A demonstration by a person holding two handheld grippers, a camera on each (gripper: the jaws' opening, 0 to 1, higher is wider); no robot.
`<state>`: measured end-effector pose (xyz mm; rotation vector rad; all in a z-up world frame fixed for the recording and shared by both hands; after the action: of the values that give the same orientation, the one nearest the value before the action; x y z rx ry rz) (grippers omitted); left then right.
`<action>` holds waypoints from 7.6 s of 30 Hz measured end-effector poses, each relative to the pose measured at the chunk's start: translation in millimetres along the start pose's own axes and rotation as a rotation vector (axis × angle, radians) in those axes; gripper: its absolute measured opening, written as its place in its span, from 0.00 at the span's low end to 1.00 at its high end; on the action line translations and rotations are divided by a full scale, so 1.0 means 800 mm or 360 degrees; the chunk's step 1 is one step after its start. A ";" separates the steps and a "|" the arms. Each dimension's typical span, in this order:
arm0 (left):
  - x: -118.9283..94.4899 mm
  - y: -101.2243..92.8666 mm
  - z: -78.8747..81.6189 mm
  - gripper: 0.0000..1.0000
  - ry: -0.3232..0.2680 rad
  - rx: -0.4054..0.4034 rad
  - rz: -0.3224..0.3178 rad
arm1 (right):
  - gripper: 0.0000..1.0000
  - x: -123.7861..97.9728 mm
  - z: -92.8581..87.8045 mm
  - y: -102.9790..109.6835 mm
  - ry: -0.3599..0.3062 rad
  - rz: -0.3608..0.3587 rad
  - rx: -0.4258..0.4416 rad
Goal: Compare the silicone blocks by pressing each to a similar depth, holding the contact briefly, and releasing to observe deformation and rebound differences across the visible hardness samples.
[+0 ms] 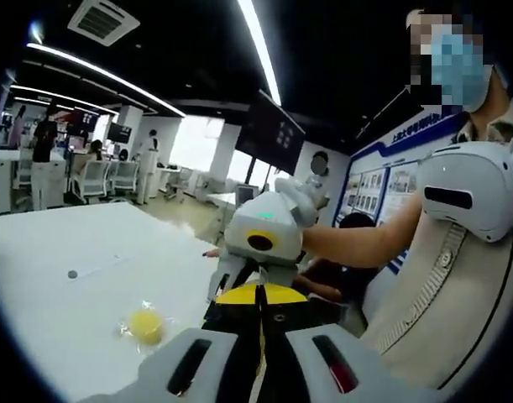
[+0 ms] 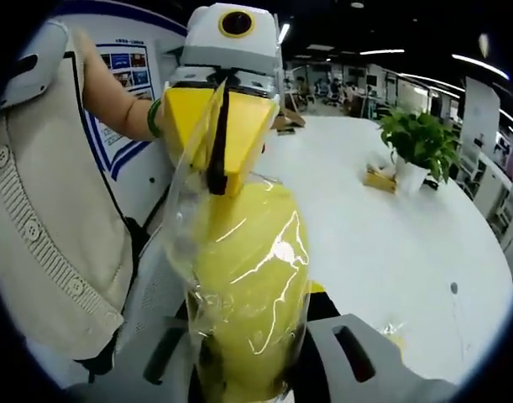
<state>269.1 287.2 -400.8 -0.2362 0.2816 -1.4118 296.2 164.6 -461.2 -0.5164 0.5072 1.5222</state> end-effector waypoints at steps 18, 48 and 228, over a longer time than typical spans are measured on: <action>-0.005 0.000 -0.006 0.00 -0.0150 -0.0184 0.0065 | 0.38 -0.002 0.003 0.000 0.0024 -0.0014 -0.0126; -0.047 0.056 -0.041 0.00 -0.0209 -0.0296 0.0374 | 0.83 -0.079 -0.054 0.012 -0.0317 -0.1058 0.0295; -0.109 0.042 -0.140 0.91 -0.0287 -0.0154 0.0740 | 0.94 -0.106 -0.151 0.099 -0.0848 -0.1019 0.0929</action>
<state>251.3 378.8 -512.9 -0.3509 0.2371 -0.9120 218.8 23.1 -506.0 0.1845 0.2986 0.7848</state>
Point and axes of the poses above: the point that each gripper's makers call its tool centre point, and the gripper's own axes: x roughly forward along the fingers, y roughly to its left, z roughly out of its top, the point moved 9 cm from there along -x, roughly backward along the fingers, and after that the axes turned 7 degrees about -z, right-handed, at the moved point
